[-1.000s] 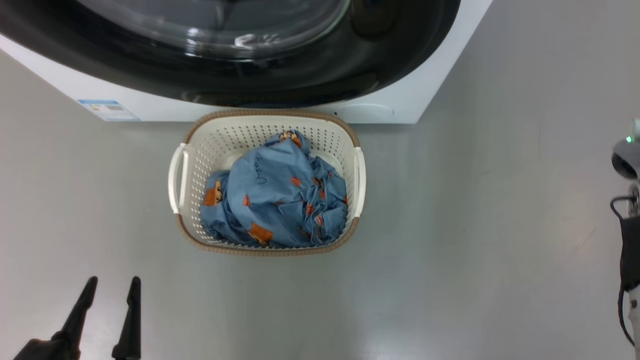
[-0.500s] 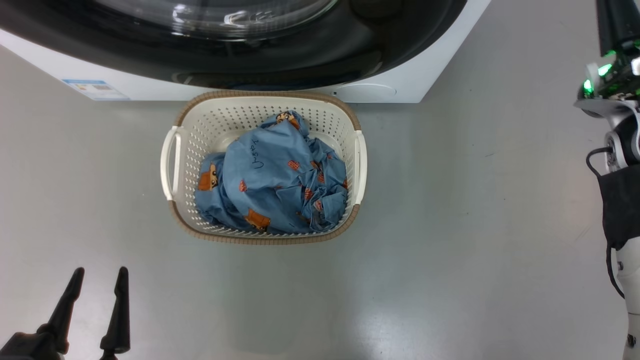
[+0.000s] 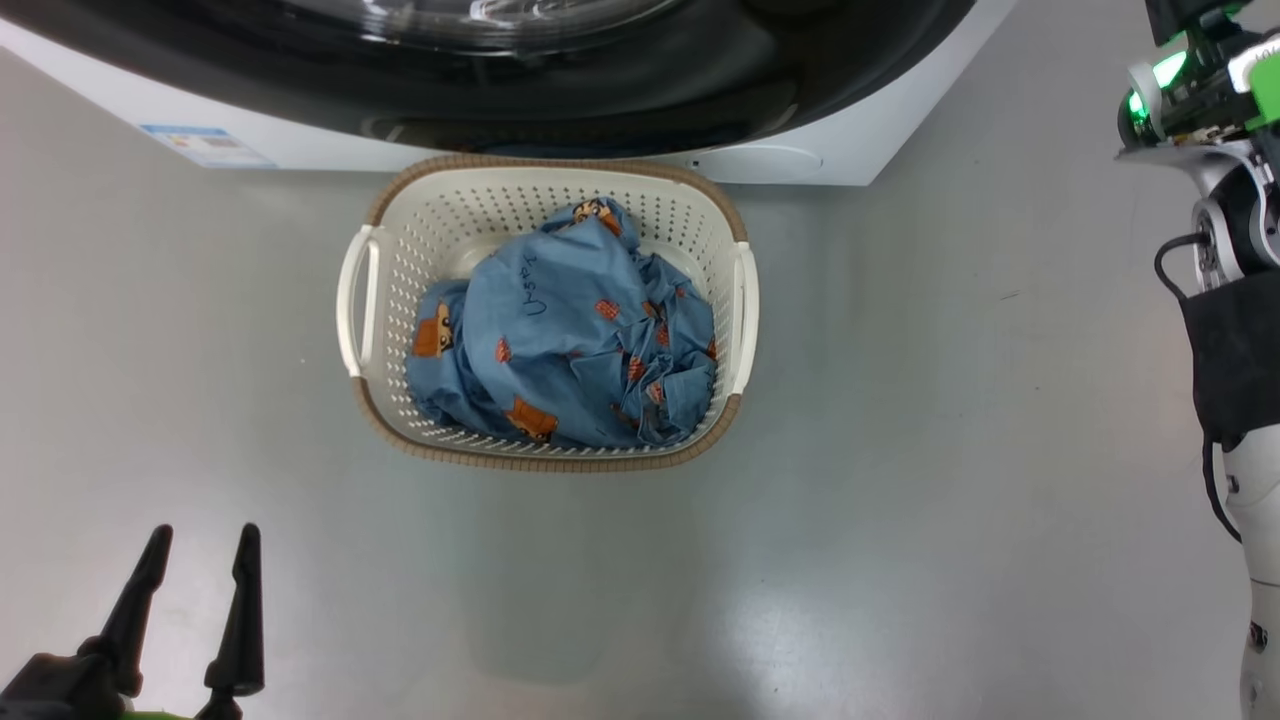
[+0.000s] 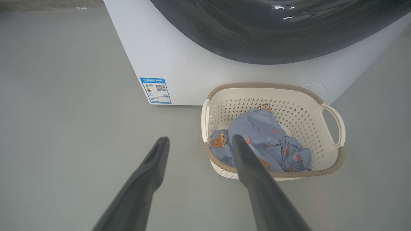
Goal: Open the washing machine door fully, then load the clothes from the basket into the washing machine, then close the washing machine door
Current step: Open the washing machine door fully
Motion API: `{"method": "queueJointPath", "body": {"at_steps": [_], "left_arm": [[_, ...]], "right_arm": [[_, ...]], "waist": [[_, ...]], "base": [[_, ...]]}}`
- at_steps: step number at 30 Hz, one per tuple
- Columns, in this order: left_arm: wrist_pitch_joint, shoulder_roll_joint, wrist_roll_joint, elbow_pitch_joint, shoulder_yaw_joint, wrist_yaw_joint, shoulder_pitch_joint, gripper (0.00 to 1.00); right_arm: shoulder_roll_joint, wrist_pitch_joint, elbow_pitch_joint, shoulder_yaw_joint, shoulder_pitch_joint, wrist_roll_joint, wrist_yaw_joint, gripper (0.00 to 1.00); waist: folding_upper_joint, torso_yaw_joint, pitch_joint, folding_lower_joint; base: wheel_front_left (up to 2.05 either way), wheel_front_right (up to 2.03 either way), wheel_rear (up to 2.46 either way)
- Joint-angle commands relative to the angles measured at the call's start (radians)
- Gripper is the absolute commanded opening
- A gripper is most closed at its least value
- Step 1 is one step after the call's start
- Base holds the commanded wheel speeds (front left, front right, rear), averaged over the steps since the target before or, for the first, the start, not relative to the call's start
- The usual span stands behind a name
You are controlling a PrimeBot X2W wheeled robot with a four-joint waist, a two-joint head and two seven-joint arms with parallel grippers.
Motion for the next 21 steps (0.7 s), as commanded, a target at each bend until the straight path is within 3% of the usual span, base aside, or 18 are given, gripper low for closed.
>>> {"method": "queueJointPath", "body": {"at_steps": [1, 21], "left_arm": [[-0.006, 0.016, -0.006, -0.012, 0.037, -0.002, -0.015, 1.00], [-0.006, 0.025, 0.025, 0.025, 0.009, -0.002, -0.017, 1.00]], "right_arm": [[0.005, 0.012, -0.029, 0.017, -0.014, 0.003, 0.002, 0.00], [0.003, 0.080, -0.013, 0.062, -0.097, 0.012, 0.002, 0.00]], "waist": [[0.0000, 0.007, 0.010, 0.0000], [0.0000, 0.015, 0.023, 0.0000]], "base": [[0.00, 0.00, 0.00], [0.00, 0.00, 0.00]]}}
